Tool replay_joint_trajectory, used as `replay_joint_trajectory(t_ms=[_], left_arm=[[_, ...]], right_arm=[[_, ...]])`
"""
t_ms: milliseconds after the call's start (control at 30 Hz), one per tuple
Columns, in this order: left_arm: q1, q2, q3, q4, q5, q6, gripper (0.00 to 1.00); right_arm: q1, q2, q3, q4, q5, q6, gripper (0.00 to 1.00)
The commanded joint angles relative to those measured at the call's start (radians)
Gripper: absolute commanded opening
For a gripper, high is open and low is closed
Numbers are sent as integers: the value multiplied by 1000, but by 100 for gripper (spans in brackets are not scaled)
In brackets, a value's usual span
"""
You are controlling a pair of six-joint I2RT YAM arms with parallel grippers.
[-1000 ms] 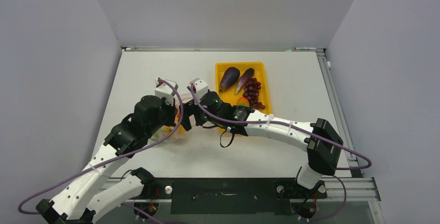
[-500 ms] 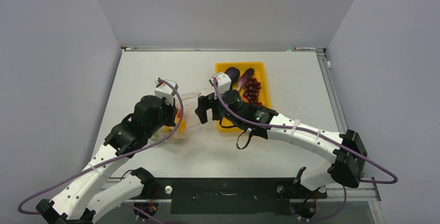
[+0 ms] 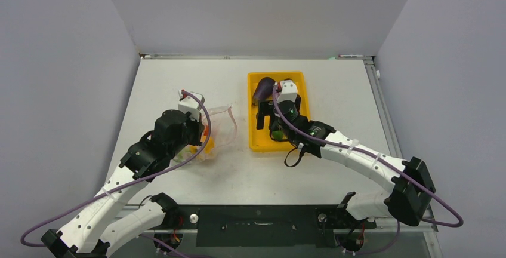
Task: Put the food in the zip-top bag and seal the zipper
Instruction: Pick up the fake fruit from the bin.
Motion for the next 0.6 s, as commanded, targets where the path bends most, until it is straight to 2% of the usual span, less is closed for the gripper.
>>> replay_joint_trajectory(t_ms=[0,200,567], left_arm=[[7,-2,0,53,0,6,0],[7,-2,1,53,1,8,0],[7,-2,1,52,0,8,0]], right_arm=[[1,-26,-35,4,109,30,90],[-28,14,-64,-19,196,79,90],[-118,145,-68,33,103,160,90]])
